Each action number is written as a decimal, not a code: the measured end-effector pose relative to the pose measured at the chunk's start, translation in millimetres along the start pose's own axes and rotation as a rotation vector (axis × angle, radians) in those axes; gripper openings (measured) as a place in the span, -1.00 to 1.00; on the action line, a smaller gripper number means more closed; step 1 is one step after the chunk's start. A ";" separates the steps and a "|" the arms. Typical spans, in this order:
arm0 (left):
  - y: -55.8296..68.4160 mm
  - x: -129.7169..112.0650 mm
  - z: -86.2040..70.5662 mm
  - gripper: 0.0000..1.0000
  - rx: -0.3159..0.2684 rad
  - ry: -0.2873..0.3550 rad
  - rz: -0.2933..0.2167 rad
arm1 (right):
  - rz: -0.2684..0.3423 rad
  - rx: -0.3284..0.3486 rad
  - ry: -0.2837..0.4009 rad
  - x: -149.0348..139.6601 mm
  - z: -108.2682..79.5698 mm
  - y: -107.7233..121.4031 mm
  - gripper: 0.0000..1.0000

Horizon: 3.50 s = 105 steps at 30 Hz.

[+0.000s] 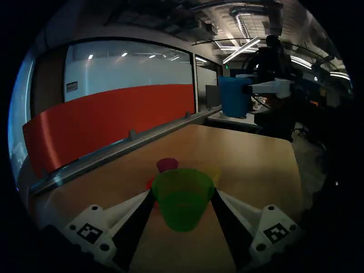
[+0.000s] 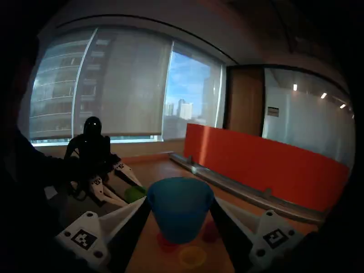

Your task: Pour water

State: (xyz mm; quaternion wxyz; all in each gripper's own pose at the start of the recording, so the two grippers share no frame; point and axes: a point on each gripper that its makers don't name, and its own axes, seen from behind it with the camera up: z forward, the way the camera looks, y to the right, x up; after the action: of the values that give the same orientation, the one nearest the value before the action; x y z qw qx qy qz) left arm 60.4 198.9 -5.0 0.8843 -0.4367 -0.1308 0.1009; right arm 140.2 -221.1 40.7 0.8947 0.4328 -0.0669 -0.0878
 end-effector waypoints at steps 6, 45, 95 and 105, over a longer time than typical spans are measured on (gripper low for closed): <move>0.6 -9.6 4.0 0.73 -0.004 -0.049 0.011 | -0.003 0.015 -0.025 -16.1 0.2 -5.2 0.83; -5.4 -78.9 29.6 0.73 -0.059 -0.316 0.023 | -0.011 0.154 -0.291 -139.3 13.9 -42.6 0.84; -4.6 -127.2 52.8 0.73 -0.107 -0.399 0.009 | 0.002 0.188 -0.419 -222.5 22.1 -54.0 0.84; -7.7 -131.2 48.4 0.73 -0.112 -0.379 -0.026 | -0.004 0.189 -0.427 -229.8 28.1 -57.8 0.84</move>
State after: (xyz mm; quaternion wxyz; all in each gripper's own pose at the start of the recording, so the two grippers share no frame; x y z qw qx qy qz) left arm -78.6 192.0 10.7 0.8194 -0.4568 -0.3059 0.1626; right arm -95.2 -228.4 2.5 0.8155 0.4864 -0.2618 -0.1725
